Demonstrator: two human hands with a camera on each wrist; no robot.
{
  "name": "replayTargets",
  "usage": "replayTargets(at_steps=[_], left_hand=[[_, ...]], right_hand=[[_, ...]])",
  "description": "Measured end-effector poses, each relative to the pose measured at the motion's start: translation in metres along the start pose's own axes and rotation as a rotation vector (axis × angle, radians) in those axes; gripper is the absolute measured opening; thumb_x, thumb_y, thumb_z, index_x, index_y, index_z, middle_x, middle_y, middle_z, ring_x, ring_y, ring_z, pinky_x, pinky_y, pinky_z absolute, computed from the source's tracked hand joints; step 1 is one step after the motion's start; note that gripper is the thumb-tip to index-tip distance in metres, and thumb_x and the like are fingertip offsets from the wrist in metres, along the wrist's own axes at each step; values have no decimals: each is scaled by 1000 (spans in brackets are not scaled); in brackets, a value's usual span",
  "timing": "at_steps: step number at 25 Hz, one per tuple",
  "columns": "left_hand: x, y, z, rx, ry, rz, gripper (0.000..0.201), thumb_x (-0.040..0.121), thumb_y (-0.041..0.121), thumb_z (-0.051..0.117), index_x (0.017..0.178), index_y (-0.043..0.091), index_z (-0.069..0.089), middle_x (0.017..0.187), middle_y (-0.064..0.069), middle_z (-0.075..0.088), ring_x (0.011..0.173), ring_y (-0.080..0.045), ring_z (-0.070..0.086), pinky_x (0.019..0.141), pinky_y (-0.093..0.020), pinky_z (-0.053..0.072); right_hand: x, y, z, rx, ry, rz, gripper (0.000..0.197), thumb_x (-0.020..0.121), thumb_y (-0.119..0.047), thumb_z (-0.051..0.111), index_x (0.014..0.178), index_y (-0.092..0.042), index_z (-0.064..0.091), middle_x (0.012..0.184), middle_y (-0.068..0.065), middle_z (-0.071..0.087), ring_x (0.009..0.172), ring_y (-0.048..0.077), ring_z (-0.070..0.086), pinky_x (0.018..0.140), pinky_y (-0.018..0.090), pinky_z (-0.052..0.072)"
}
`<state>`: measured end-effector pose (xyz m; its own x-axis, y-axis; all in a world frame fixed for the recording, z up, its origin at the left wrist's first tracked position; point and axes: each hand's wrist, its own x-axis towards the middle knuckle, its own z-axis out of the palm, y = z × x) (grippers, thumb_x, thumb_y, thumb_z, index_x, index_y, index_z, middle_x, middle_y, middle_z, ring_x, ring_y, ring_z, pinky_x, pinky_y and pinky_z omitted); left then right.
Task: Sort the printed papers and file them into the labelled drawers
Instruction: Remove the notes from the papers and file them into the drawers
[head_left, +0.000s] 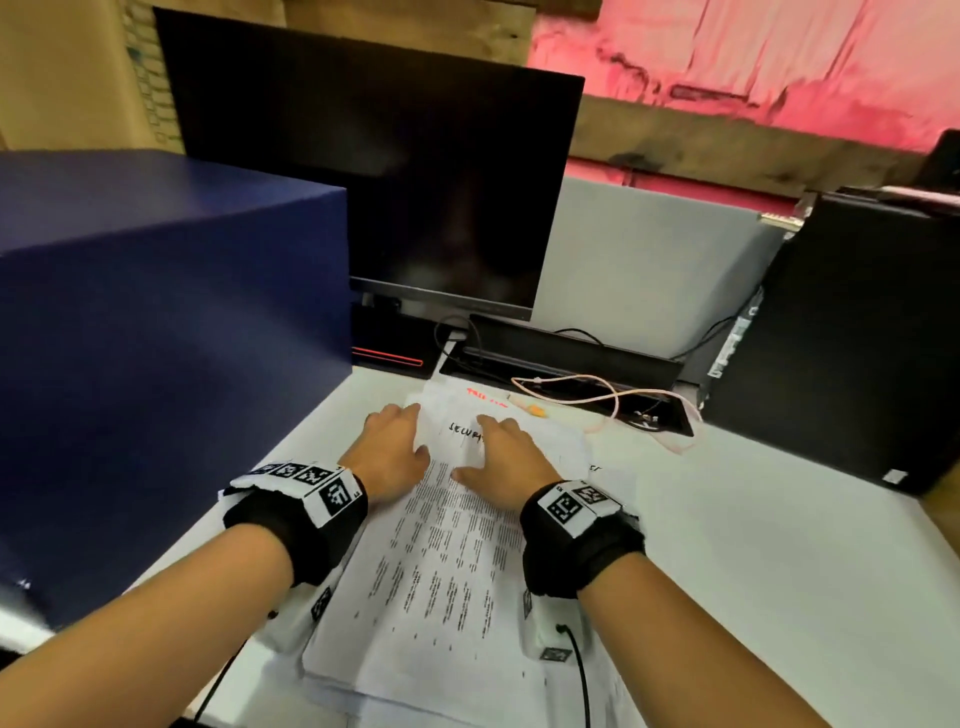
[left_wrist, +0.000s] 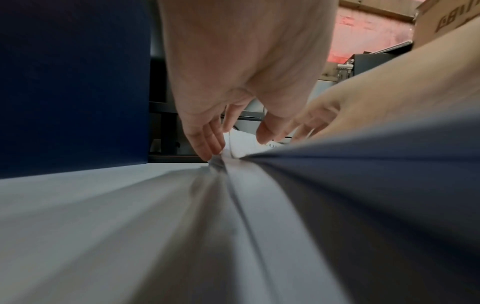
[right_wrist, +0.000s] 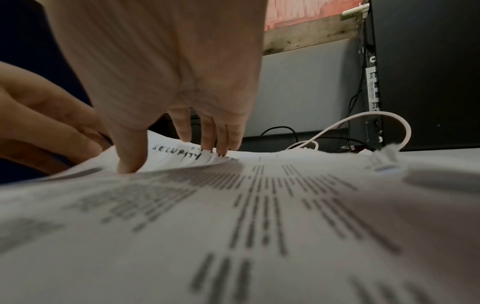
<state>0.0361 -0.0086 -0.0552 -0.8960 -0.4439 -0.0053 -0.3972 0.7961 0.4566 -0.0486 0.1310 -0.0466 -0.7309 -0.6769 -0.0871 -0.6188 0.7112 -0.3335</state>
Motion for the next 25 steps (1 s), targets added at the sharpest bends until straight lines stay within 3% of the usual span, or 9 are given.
replayTargets(at_steps=[2, 4, 7, 9, 12, 15, 20, 22, 25], left_hand=[[0, 2, 0, -41, 16, 0, 56, 94, 14, 45, 147, 10, 25, 135, -11, 41, 130, -29, 36, 107, -41, 37], [3, -2, -4, -104, 94, -1, 54, 90, 0, 40, 143, 11, 37, 128, -10, 48, 122, -26, 46, 102, -35, 41], [5, -6, -8, -99, 136, 37, 39, 89, -7, 42, 106, 12, 71, 112, -6, 61, 101, -19, 56, 84, -23, 43], [5, -7, -4, -59, 102, 64, 35, 90, -4, 46, 90, 17, 74, 108, -4, 59, 101, -20, 56, 82, -23, 43], [7, -10, 2, -70, 98, 38, 24, 92, 9, 56, 110, 20, 67, 114, -3, 50, 113, -22, 50, 95, -27, 42], [10, -14, 3, -73, 80, -38, 46, 87, 27, 68, 130, 16, 54, 125, -7, 47, 121, -26, 45, 104, -36, 40], [13, -16, 6, -20, 80, -65, 59, 86, 33, 67, 137, 14, 46, 127, -11, 46, 126, -31, 38, 107, -40, 36], [14, -16, 6, 22, 50, -55, 54, 88, 30, 60, 137, 14, 44, 125, -12, 46, 127, -31, 33, 107, -41, 33], [14, -16, 7, 20, 28, -59, 50, 89, 33, 60, 132, 14, 47, 123, -12, 45, 128, -32, 31, 107, -40, 32]], right_hand=[[0, 4, 0, 10, 51, -12, 72, 87, -36, 67, 147, -22, 30, 141, 10, 34, 131, 30, 36, 107, 40, 38], [0, 7, -1, -9, 110, -22, 60, 88, -29, 66, 142, -24, 40, 135, 10, 37, 127, 30, 36, 104, 39, 39], [3, 7, -2, -32, 204, -35, 27, 91, -23, 60, 118, -18, 62, 121, 10, 47, 118, 28, 42, 95, 35, 43], [4, 6, -3, 5, 227, -31, 12, 90, -22, 64, 100, -18, 69, 114, 7, 54, 112, 25, 47, 89, 32, 45], [4, 9, -3, 79, 183, -1, 8, 84, -23, 73, 91, -19, 74, 101, 3, 67, 98, 22, 61, 82, 32, 52], [1, 10, -3, 150, 116, -32, 19, 84, -33, 73, 95, -19, 76, 90, 3, 71, 87, 20, 65, 79, 33, 54], [4, 2, -1, 205, 252, -286, 12, 83, -31, 73, 91, -21, 73, 88, -2, 70, 87, 17, 61, 77, 34, 51], [5, -2, -1, 243, 262, -313, 13, 81, -29, 74, 81, -20, 65, 81, -4, 66, 82, 16, 60, 73, 36, 52], [3, 0, -1, 291, 204, -276, 29, 77, -26, 79, 63, -20, 55, 67, -3, 59, 70, 16, 55, 68, 37, 50]])
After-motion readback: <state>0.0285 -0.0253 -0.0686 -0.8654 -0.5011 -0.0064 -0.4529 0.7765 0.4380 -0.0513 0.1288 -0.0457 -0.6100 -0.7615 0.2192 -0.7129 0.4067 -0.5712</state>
